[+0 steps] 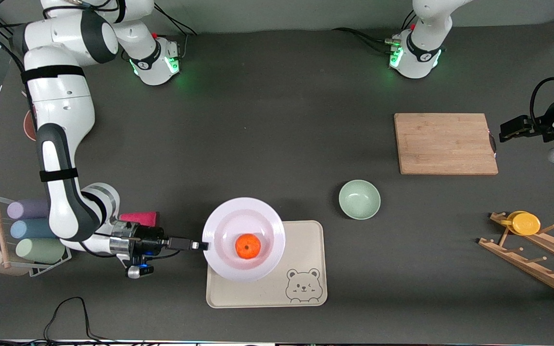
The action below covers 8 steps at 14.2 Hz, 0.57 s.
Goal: Place orange and plate with both arms
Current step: 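Carry the plate with the right gripper onto the bear tray, then lower the plate onto the tray and open the right gripper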
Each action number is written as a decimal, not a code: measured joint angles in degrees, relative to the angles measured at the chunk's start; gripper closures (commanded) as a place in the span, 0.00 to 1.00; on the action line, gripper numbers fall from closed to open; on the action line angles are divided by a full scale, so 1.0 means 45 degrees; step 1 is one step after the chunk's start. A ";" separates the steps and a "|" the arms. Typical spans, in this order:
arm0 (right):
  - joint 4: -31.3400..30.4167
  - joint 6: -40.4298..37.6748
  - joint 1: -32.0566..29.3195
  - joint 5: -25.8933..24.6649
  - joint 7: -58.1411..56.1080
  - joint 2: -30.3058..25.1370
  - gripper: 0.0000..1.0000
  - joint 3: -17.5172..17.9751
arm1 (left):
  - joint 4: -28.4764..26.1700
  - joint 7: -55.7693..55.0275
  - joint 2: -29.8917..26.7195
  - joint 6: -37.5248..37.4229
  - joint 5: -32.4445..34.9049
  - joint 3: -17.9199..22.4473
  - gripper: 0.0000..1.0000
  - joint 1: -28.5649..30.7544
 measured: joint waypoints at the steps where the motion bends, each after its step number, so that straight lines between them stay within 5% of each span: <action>1: 0.0361 0.0199 0.0024 -0.0018 -0.0001 0.0303 1.00 0.0000 | -0.0001 0.0000 0.0000 0.0000 0.0000 0.0000 0.00 0.0000; 8: 0.1023 0.2185 0.0800 -0.0044 -0.1100 0.1698 1.00 0.0025 | -0.0018 0.0000 0.0000 0.0000 0.0000 0.0000 0.00 0.0000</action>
